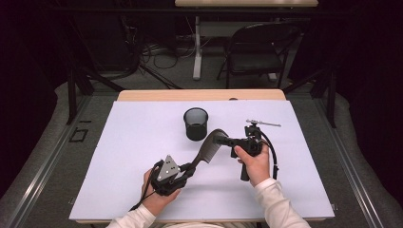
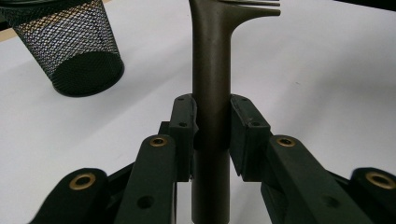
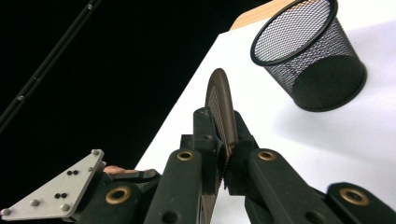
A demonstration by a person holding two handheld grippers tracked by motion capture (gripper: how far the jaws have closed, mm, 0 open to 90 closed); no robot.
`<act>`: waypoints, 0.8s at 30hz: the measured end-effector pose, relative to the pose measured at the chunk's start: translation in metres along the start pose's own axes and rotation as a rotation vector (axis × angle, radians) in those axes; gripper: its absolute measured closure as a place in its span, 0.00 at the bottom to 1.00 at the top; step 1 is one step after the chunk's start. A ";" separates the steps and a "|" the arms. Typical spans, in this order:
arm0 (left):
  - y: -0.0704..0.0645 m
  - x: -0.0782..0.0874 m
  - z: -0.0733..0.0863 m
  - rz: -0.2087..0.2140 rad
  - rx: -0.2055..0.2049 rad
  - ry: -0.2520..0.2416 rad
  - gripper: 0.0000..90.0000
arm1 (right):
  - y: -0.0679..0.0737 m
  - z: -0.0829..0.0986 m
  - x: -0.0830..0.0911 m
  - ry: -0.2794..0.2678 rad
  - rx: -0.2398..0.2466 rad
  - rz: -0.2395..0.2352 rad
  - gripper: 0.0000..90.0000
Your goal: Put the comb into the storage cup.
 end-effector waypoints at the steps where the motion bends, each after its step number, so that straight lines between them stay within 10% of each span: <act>1: 0.000 0.000 0.000 0.000 0.001 0.001 0.81 | -0.001 0.000 0.000 0.012 0.001 -0.004 0.96; 24: 0.003 -0.002 0.005 -0.006 0.004 -0.011 0.80 | -0.003 0.000 -0.002 0.026 -0.001 -0.029 0.97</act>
Point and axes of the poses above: each handheld gripper's, and its own axes: x roughly backward along the jaws, z roughly out of its underside, y roughly to its left, the point moved 5 cm from there along -x, roughly forward along the jaws, and after that the axes turned 8 degrees about -x, right-handed, at the moved point
